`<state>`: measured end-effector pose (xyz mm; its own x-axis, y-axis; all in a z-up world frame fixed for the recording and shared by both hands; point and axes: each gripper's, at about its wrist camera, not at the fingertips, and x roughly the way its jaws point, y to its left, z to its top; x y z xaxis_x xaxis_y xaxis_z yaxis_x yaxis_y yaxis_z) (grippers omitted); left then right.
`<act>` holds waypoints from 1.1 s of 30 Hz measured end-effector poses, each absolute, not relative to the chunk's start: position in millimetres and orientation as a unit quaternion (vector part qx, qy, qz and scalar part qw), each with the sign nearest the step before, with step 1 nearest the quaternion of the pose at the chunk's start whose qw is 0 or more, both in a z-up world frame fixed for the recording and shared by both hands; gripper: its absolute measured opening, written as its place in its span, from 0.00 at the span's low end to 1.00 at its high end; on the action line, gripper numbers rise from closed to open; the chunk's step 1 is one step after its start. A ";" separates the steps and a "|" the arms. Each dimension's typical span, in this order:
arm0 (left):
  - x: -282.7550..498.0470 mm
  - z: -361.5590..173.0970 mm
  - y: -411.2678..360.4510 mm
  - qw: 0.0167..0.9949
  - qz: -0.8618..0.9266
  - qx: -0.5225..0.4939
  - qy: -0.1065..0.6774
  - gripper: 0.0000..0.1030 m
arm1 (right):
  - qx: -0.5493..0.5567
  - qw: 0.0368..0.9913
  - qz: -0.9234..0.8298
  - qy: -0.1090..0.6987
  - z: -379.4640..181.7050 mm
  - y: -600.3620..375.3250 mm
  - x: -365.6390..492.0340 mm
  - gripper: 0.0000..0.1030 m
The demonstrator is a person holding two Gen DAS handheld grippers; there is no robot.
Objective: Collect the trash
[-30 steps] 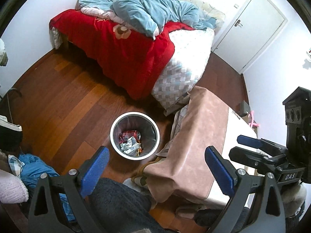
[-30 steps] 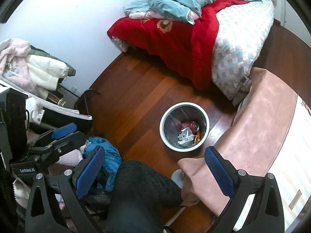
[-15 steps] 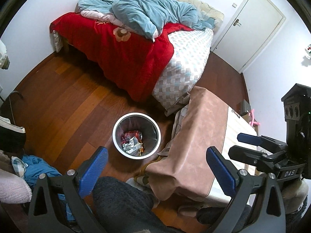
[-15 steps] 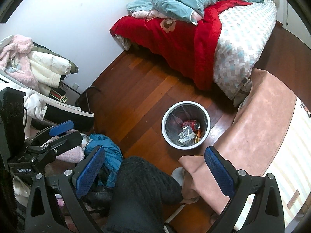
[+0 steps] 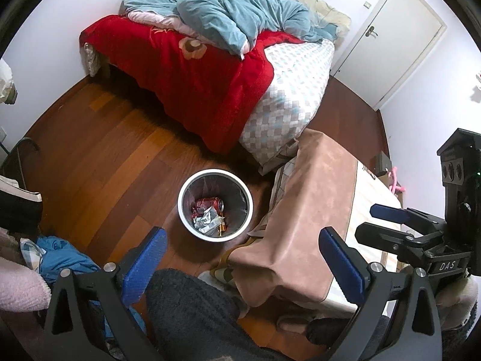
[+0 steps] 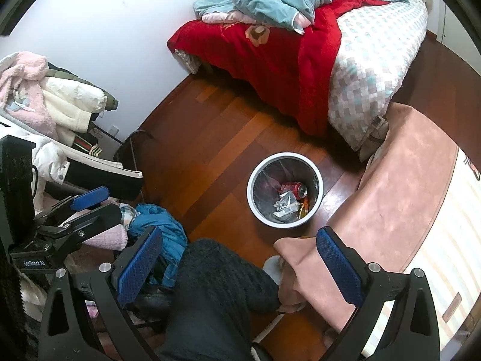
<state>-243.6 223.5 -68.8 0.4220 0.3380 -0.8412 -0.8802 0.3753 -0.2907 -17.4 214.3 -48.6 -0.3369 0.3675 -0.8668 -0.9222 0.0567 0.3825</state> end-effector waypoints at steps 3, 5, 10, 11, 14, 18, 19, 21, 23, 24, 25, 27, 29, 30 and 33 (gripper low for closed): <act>-242.1 -70.2 223.7 0.749 0.406 -0.383 0.357 1.00 | -0.270 0.510 0.629 0.522 -53.2 215.7 -16.0 1.00; -241.1 -72.1 224.0 0.748 0.405 -0.384 0.359 1.00 | -0.272 0.511 0.627 0.521 -55.6 216.5 -15.6 1.00; -240.2 -77.6 224.6 0.745 0.404 -0.386 0.364 1.00 | -0.273 0.511 0.624 0.525 -60.9 217.2 -12.7 1.00; -240.2 -78.6 224.6 0.745 0.403 -0.387 0.364 1.00 | -0.273 0.511 0.623 0.526 -62.1 217.3 -12.2 1.00; -239.1 -81.7 225.0 0.743 0.403 -0.390 0.366 1.00 | -0.274 0.510 0.621 0.528 -63.8 216.7 -11.2 1.00; -238.2 -84.0 225.1 0.742 0.401 -0.392 0.367 1.00 | -0.276 0.508 0.621 0.529 -65.3 216.2 -11.5 1.00; -238.1 -84.3 225.1 0.742 0.401 -0.392 0.368 1.00 | -0.277 0.508 0.621 0.529 -65.5 216.3 -11.8 1.00; -238.0 -84.0 225.0 0.742 0.401 -0.392 0.367 1.00 | -0.276 0.507 0.622 0.529 -65.4 215.9 -11.5 1.00; -237.9 -84.2 225.0 0.742 0.401 -0.392 0.367 1.00 | -0.277 0.506 0.622 0.529 -65.5 215.7 -11.8 1.00; -238.3 -84.0 224.8 0.742 0.401 -0.392 0.367 1.00 | -0.277 0.505 0.623 0.530 -65.7 215.0 -11.8 1.00; -238.2 -83.8 225.2 0.742 0.402 -0.391 0.367 1.00 | -0.276 0.505 0.623 0.530 -65.6 214.6 -11.5 1.00; -238.2 -84.3 225.1 0.742 0.402 -0.392 0.367 1.00 | -0.276 0.505 0.623 0.530 -65.5 214.7 -11.5 1.00; -238.1 -83.9 225.0 0.742 0.402 -0.392 0.367 1.00 | -0.275 0.504 0.624 0.531 -65.6 214.8 -11.7 1.00; -238.2 -84.0 225.2 0.742 0.401 -0.391 0.367 1.00 | -0.275 0.505 0.623 0.530 -65.4 215.1 -12.1 1.00; -238.7 -84.1 225.3 0.742 0.401 -0.392 0.367 1.00 | -0.276 0.503 0.625 0.530 -65.2 214.6 -13.8 1.00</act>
<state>-238.7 225.3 -84.1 0.4083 0.3078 -0.8594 -0.8834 0.3705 -0.2870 -13.8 214.6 -65.2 -0.3421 0.3360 -0.8775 -0.9205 0.0677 0.3848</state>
